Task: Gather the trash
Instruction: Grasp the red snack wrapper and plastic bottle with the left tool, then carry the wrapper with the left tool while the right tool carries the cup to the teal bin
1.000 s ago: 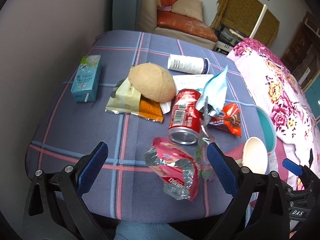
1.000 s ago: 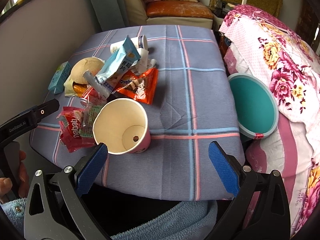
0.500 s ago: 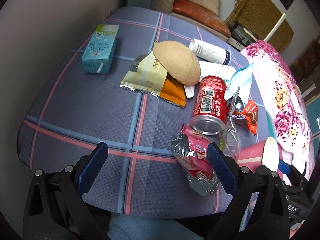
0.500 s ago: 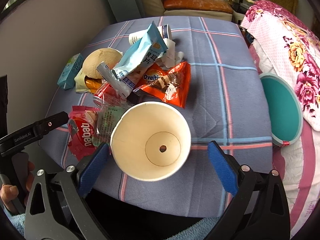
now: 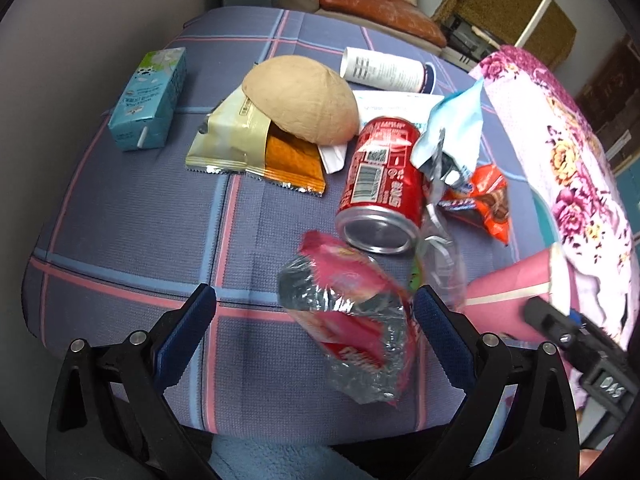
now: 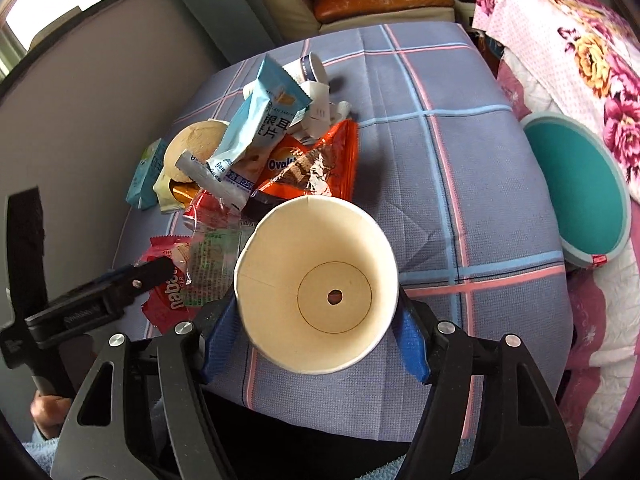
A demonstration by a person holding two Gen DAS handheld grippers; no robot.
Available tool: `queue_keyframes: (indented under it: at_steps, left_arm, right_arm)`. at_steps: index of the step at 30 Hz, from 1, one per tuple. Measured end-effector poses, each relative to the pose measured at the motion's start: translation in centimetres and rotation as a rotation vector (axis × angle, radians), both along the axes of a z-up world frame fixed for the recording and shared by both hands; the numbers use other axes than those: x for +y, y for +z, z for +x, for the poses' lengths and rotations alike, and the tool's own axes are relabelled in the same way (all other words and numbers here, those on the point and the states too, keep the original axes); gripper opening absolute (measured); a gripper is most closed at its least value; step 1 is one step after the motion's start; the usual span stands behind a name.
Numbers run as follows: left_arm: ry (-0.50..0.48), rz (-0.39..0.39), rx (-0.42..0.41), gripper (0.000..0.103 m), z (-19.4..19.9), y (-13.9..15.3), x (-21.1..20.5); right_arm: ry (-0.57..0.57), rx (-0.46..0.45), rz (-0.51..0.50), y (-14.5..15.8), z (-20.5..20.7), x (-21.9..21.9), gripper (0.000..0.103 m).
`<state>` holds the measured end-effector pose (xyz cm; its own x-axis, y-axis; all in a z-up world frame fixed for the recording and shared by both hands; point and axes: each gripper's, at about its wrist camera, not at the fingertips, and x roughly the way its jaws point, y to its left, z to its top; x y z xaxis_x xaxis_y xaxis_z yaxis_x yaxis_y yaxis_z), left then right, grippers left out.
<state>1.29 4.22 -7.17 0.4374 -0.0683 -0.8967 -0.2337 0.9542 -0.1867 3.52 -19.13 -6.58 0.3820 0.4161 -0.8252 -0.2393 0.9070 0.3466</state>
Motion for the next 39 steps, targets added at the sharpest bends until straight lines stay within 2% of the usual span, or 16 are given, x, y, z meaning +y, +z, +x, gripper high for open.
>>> queue_keyframes:
  at_steps: [3,5,9,12,13,14,15,16,22,33,39]
  left_arm:
    - [-0.005,-0.019,-0.019,0.091,-0.4,-0.3,0.1]
    - [-0.023,0.002,-0.014,0.079,-0.4,-0.2,-0.3]
    - [-0.118,-0.032,0.042,0.079,-0.2,-1.3,-2.1]
    - [-0.119,-0.051,0.034,0.077,-0.2,-1.6,-2.4]
    - [-0.107,-0.052,0.026,0.059,-0.2,-1.5,-2.1]
    - [-0.098,-0.048,0.029,0.031,-0.2,-1.6,-1.9]
    - [-0.089,-0.049,0.035,0.022,-0.2,-1.7,-1.7]
    - [-0.077,-0.058,0.038,0.018,-0.3,-1.8,-1.4]
    - [-0.043,-0.018,0.002,0.010,-1.5,-0.9,-0.4]
    - [-0.034,0.027,-0.103,0.009,-1.8,3.7,1.3]
    - [-0.040,-0.009,-0.139,0.006,-1.5,5.7,1.2]
  right_arm:
    - [-0.013,0.017,0.030,-0.1,0.2,-0.7,0.066]
    - [-0.025,0.026,0.053,-0.2,0.4,-1.2,0.066]
    - [-0.032,0.021,0.072,-0.2,0.6,-1.5,0.066]
    - [-0.030,0.008,0.074,0.2,0.5,-1.6,0.065]
    - [-0.030,0.005,0.076,0.3,0.5,-1.7,0.065]
    - [-0.031,0.001,0.078,0.4,0.5,-1.8,0.065]
    - [-0.033,-0.004,0.079,0.5,0.5,-1.9,0.065]
    - [-0.036,-0.009,0.080,0.7,0.5,-2.1,0.065]
    - [-0.045,-0.019,0.091,1.2,0.6,-2.5,0.065]
    - [-0.054,-0.039,0.110,2.1,1.0,-3.2,0.065]
    - [-0.071,-0.049,0.124,2.9,1.3,-4.0,0.065]
